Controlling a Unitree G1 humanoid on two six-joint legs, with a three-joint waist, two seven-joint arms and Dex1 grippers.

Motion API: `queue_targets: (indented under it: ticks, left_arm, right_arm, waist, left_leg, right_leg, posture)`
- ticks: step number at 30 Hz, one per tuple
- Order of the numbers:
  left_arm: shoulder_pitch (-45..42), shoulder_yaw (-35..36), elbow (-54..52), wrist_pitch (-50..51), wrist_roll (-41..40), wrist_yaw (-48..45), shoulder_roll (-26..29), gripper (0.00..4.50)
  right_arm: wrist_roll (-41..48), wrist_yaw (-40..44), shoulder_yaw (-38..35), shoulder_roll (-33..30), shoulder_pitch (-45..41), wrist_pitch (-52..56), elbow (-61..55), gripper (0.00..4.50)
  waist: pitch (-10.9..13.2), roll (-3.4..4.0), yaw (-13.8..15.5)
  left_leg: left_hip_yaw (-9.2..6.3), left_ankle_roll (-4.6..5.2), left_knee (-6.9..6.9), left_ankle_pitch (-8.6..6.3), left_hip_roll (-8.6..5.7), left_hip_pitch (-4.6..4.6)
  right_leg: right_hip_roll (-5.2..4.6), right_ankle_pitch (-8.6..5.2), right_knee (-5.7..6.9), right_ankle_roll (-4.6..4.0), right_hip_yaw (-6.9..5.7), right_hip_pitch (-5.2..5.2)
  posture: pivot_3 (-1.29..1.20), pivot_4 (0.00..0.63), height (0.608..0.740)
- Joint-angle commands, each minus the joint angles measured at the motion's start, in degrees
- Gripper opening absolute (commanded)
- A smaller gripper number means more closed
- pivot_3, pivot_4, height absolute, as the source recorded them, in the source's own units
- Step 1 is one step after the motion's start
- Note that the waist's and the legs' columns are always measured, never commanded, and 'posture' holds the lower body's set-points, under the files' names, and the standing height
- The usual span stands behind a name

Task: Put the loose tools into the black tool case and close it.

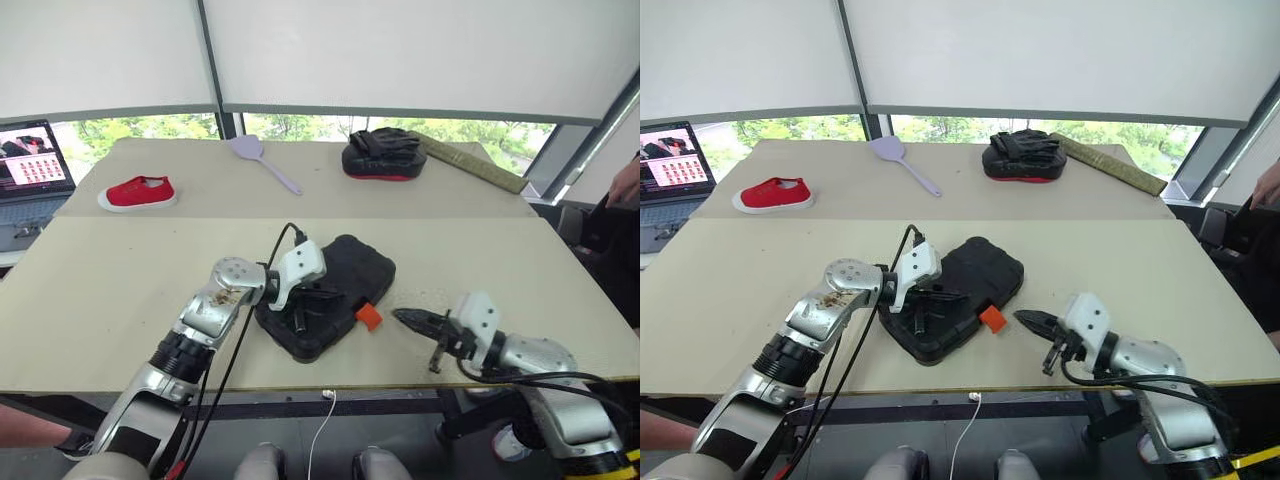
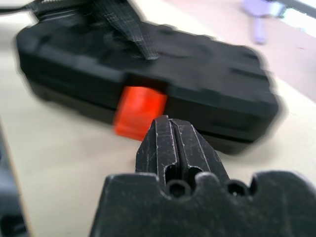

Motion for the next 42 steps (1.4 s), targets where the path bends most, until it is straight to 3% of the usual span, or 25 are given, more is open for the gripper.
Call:
queue_targets:
  ticks: [1,11,19,32,42]
  left_arm:
    - [2.28,-3.26,4.09,2.17,2.71,-0.09,0.13,0.05]
    - [1.18,-2.07,6.38,1.39,2.85,1.13,-0.08,0.05]
    - [1.73,-1.74,6.45,1.75,2.38,2.28,-1.18,0.05]
    - [2.65,-2.19,6.39,2.16,2.48,2.15,-1.56,0.05]
    - [3.0,-2.77,6.25,2.39,2.57,1.31,-1.45,0.05]
  right_arm:
    - [-1.58,-0.71,2.12,2.16,-1.76,-0.64,1.41,0.0]
    - [-6.31,-1.87,6.66,6.88,-5.11,-0.22,10.71,0.0]
    - [-4.47,-0.69,5.32,9.95,-9.38,-3.41,13.29,0.0]
    - [-1.04,1.98,3.27,6.69,-7.7,4.03,1.59,0.0]
    - [0.36,2.62,1.68,3.47,-2.87,6.62,0.72,0.0]
  waist:
    - [-0.13,0.01,0.09]
    - [-0.37,0.06,0.22]
    - [-0.38,0.07,0.15]
    - [-0.37,0.09,-0.11]
    - [-0.52,0.18,0.28]
  left_leg:
    - [-0.01,-0.08,-0.05,-0.05,0.02,0.11]
    - [0.01,-0.06,-0.14,-0.04,0.05,0.15]
    - [0.01,-0.06,-0.16,-0.04,0.06,0.13]
    - [0.01,-0.11,-0.25,-0.07,0.1,0.13]
    - [0.02,-0.53,-0.31,-0.41,0.06,0.14]
  right_leg:
    - [0.0,-0.02,-0.02,-0.02,0.0,0.1]
    - [0.0,-0.05,-0.02,-0.08,0.03,0.1]
    - [0.01,-0.05,-0.02,-0.08,0.05,0.07]
    - [0.04,-0.06,-0.01,-0.11,0.07,0.0]
    - [-0.04,-0.17,-0.15,-0.08,0.09,0.04]
  posture:
    - [0.0,0.15,0.74]
    - [0.0,0.15,0.74]
    - [0.0,0.15,0.74]
    - [0.0,0.15,0.74]
    - [0.0,0.15,0.74]
